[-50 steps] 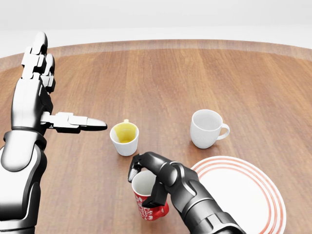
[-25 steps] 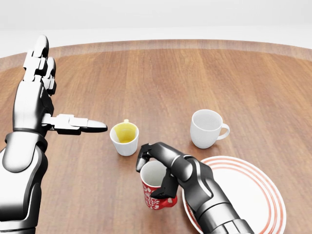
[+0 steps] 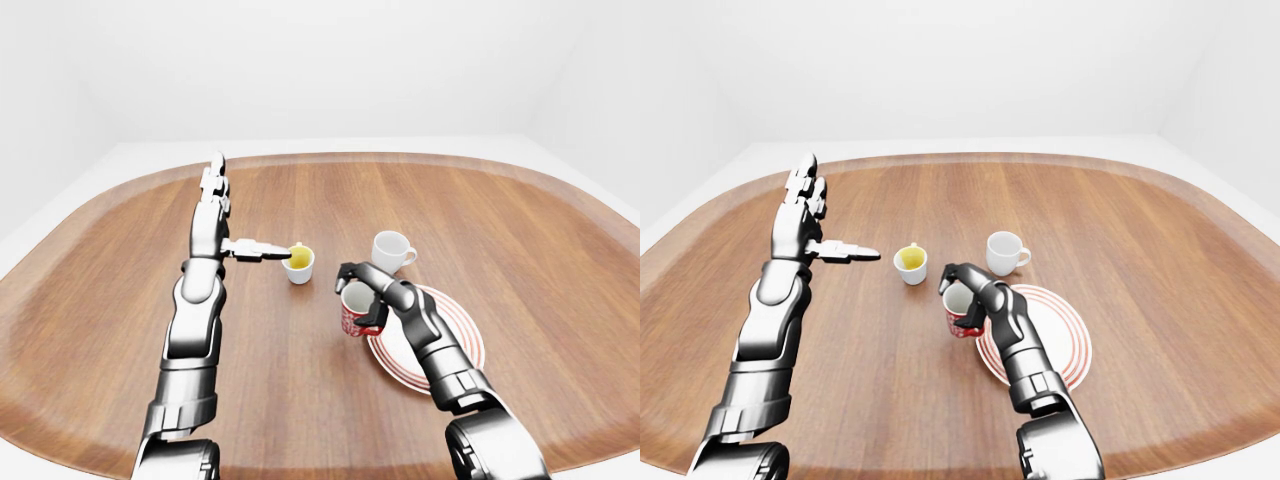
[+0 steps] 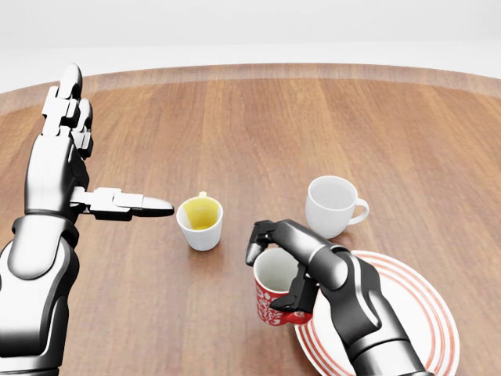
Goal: Pick up the red mug and put it on the plate
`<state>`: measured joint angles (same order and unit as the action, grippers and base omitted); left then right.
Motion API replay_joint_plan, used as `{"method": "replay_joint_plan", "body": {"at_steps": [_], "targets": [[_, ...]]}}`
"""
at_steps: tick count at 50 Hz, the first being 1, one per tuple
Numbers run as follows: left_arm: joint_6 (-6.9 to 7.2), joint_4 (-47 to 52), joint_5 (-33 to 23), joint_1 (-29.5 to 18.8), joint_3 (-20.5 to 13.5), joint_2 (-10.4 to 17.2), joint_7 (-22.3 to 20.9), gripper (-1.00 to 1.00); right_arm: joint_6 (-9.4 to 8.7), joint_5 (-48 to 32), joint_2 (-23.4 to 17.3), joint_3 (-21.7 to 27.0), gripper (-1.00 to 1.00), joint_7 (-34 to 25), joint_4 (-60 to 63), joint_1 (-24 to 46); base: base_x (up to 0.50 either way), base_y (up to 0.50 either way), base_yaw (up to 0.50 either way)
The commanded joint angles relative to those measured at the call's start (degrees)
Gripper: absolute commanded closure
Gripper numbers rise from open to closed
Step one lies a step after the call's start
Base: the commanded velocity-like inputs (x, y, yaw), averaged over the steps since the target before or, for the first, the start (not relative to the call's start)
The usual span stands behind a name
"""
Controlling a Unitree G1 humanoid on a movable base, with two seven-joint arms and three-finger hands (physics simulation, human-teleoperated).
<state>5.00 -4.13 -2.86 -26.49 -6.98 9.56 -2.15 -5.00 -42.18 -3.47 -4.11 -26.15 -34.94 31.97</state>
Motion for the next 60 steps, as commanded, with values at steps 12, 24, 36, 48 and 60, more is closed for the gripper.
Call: {"method": "replay_joint_plan", "body": {"at_steps": [12,24,36,48,60], "targets": [[0.00,-0.4,-0.4,-0.4,0.3,-0.2,0.0,-1.00,0.00,1.8,-5.5,3.9,1.00,5.3,3.0,-2.9,0.00,0.00,0.00],[0.00,-0.4,-0.5,-0.6,0.4,-0.4,0.1,-1.00,0.00,3.0,-7.6,5.1,1.00,5.7,2.2,-2.4,0.00,0.00,0.00],[0.00,-0.1,-0.5,-0.3,0.4,-0.5,0.2,-1.00,0.00,2.6,-8.8,5.4,1.00,8.2,-0.9,-2.2,0.00,0.00,0.00],[0.00,0.4,-0.5,0.1,0.4,-0.5,0.2,-1.00,0.00,2.5,-10.1,5.9,1.00,10.0,-3.9,-1.7,0.00,0.00,0.00],[0.00,0.7,-0.6,0.1,0.4,-0.6,0.1,-1.00,0.00,2.2,-11.0,6.3,1.00,10.8,-5.3,-1.0,0.00,0.00,0.00]]}}
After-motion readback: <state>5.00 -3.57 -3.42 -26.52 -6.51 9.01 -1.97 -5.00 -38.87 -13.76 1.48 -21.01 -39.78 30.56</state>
